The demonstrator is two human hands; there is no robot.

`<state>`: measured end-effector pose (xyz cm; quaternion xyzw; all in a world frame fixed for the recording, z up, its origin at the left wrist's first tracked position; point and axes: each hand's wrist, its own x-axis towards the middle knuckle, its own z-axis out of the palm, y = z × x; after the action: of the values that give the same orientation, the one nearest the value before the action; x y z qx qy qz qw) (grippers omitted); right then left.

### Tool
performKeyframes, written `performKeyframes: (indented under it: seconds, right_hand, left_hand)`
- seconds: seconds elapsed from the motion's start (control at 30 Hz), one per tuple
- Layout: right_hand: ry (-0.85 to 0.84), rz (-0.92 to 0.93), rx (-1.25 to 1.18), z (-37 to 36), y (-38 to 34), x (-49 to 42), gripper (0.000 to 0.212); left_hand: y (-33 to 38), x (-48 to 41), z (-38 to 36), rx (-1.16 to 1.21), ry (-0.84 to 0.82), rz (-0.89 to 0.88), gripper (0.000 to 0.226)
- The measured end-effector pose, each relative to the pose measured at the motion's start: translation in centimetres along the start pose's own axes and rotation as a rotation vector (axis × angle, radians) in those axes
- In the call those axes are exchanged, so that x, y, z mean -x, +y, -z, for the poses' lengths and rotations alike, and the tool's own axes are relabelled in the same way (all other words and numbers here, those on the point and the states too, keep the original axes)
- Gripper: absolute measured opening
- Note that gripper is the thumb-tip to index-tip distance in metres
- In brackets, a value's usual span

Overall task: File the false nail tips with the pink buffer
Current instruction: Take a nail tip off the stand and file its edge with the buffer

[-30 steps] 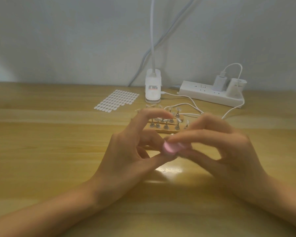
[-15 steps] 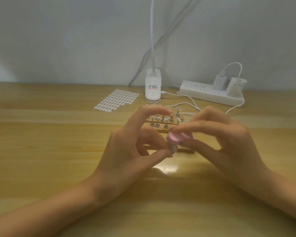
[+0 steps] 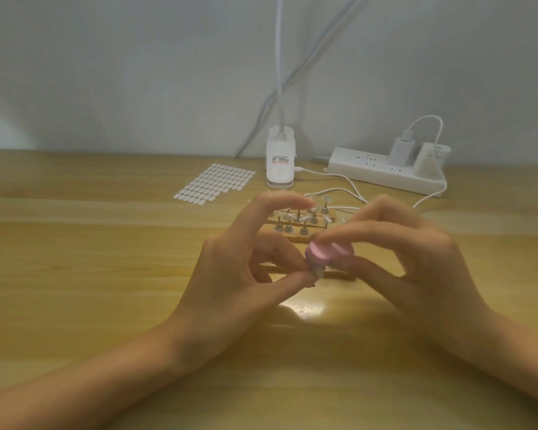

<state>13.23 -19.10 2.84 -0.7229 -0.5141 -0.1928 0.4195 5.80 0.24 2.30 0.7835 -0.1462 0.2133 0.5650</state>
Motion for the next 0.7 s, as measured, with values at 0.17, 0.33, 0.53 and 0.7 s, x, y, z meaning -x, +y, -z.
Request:
performKeyframes:
  seconds: [0.17,0.33,0.53,0.7]
  right_hand:
    - [-0.023,0.032,0.02,-0.1,-0.05,0.09,0.023]
    - [-0.045,0.073,0.026,-0.27,-0.24,0.15,0.018]
    - [-0.038,0.038,0.01,-0.08,-0.23,0.15,0.018]
    - [-0.004,-0.001,-0.003,-0.15,-0.13,0.09,0.018]
  left_hand:
    - [0.04,-0.03,-0.01,-0.013,-0.011,-0.006,0.053]
    - [0.1,0.06,-0.08,-0.025,-0.02,-0.014,0.051]
    - [0.03,0.05,-0.07,-0.017,-0.013,-0.009,0.052]
    - [-0.09,0.05,-0.03,-0.016,-0.013,0.011,0.057]
